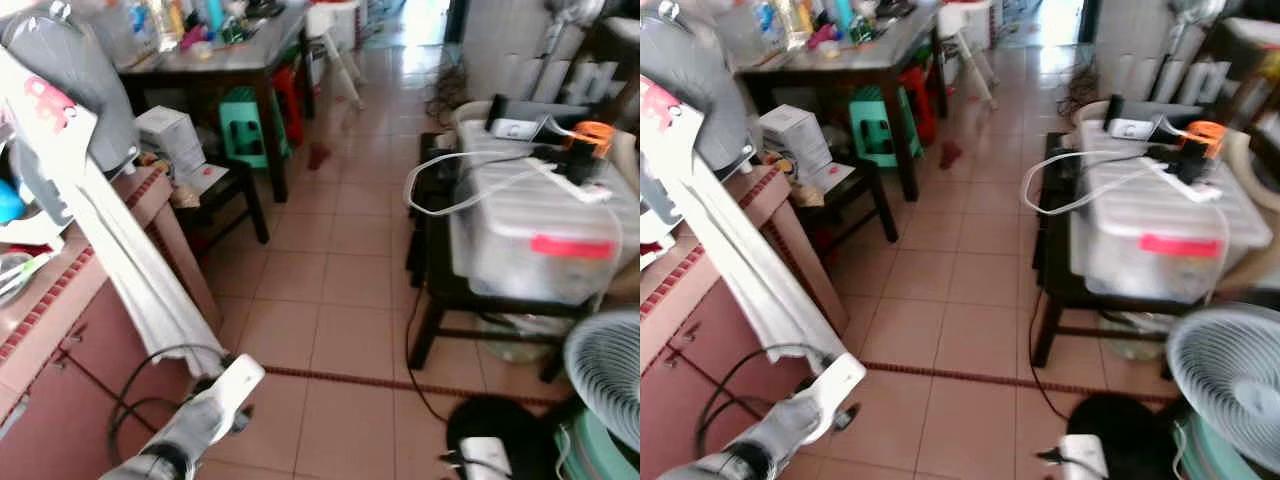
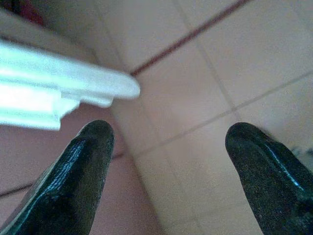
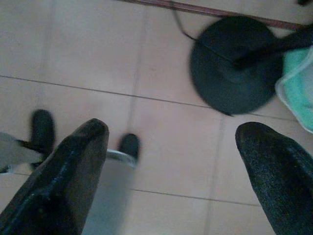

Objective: Kitchen organization

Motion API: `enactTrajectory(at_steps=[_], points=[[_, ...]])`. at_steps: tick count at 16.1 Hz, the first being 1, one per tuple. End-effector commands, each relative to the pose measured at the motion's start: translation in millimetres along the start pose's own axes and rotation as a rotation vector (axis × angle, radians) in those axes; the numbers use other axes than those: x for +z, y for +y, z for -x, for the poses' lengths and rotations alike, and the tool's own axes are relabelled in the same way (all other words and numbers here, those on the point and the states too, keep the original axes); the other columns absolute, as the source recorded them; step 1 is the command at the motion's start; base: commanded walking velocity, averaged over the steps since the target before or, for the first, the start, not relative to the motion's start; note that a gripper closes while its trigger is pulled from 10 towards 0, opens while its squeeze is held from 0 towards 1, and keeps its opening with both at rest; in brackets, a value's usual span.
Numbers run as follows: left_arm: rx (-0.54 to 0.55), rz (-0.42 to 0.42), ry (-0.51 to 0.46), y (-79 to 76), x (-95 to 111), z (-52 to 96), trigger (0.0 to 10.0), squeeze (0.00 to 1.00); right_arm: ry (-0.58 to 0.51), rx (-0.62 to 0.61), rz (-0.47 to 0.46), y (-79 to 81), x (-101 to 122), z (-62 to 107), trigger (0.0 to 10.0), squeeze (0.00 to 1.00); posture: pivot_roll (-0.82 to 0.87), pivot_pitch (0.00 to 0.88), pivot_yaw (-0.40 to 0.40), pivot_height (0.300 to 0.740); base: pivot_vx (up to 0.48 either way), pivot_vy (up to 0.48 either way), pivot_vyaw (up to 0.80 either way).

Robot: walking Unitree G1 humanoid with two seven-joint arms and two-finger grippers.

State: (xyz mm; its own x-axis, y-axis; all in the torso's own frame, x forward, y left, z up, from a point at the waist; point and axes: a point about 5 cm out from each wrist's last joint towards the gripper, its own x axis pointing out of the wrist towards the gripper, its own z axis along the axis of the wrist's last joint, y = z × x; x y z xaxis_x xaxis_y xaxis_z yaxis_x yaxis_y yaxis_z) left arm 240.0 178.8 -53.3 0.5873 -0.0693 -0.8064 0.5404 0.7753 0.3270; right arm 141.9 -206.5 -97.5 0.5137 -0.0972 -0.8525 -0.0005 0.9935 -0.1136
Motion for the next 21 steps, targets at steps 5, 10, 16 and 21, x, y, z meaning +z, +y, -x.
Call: enactTrajectory(at_steps=[5,10,16,21], points=[[0.049,0.034,-0.014,8.4,4.9,0.2,10.0,0.00,-0.011,0.004,0.007,-1.3,3.4,-0.5,10.0,0.00,0.01,0.000,0.080,0.740,0.116,0.000,0.00],[0.052,0.039,-0.036,11.3,10.7,0.1,10.0,0.00,-0.012,0.003,0.004,-2.0,4.0,-0.6,10.0,0.00,0.01,0.000,0.081,0.740,0.000,0.000,0.00],[0.031,0.026,-0.041,7.1,11.2,-0.4,10.0,0.00,-0.010,0.002,-0.001,-1.4,3.0,-0.4,10.0,0.00,0.01,0.000,0.084,0.740,0.000,0.000,0.00],[0.026,0.015,-0.034,7.3,10.6,-0.4,10.0,0.00,-0.008,0.004,-0.005,-0.1,2.4,-0.4,10.0,0.00,0.01,0.000,0.087,0.740,0.000,0.000,0.00]])
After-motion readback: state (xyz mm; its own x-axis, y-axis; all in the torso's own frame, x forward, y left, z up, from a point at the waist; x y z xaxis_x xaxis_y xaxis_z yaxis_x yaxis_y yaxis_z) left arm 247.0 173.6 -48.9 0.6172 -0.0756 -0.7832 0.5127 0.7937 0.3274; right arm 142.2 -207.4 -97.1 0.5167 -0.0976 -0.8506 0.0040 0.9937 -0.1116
